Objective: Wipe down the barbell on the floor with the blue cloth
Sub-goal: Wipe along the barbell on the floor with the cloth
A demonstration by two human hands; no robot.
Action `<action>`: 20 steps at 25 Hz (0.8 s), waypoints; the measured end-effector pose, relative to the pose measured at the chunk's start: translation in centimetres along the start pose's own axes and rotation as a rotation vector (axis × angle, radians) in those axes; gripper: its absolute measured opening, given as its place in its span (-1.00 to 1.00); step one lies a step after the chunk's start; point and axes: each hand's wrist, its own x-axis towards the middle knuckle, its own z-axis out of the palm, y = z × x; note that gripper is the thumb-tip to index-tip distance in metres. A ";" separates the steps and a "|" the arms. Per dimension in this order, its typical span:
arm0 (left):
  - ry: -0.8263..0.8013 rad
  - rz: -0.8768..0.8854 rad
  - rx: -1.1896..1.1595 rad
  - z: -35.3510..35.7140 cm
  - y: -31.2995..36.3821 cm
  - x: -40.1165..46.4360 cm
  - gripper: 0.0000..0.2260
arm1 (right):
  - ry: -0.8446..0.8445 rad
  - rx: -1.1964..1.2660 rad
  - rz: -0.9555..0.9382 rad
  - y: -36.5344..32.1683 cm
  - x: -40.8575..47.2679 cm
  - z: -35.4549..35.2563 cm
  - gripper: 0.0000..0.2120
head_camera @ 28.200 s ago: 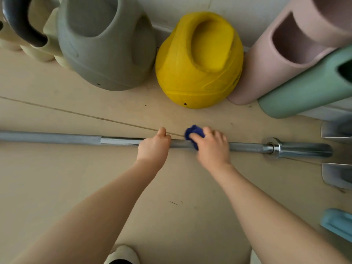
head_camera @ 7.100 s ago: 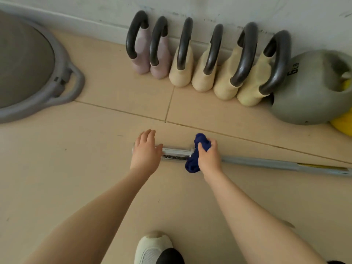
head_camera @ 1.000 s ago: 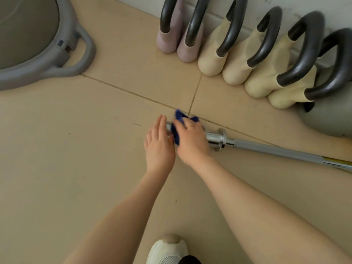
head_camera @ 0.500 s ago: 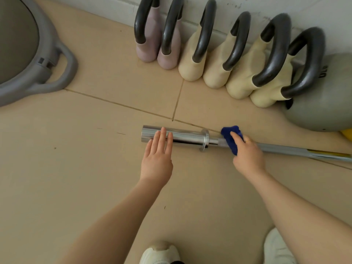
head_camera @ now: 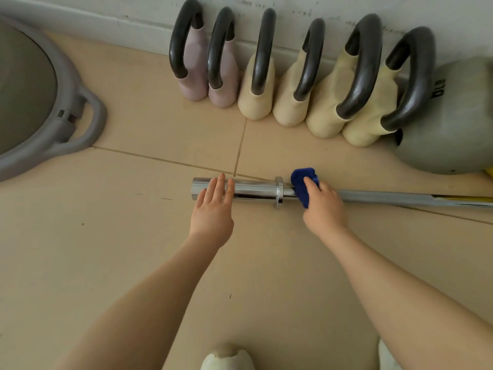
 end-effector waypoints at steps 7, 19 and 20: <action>0.031 0.044 -0.343 -2.1 -1.3 3.1 -0.42 | -0.128 0.711 -0.046 -3.1 0.0 0.4 -0.35; 0.271 -0.663 -1.233 -1.8 -3.1 2.1 -0.61 | 0.189 0.199 -0.209 -8.8 0.4 3.8 -0.37; 0.235 -0.641 -1.264 -2.1 -3.1 1.9 -0.63 | 0.226 0.217 -0.137 -10.0 0.7 4.2 -0.38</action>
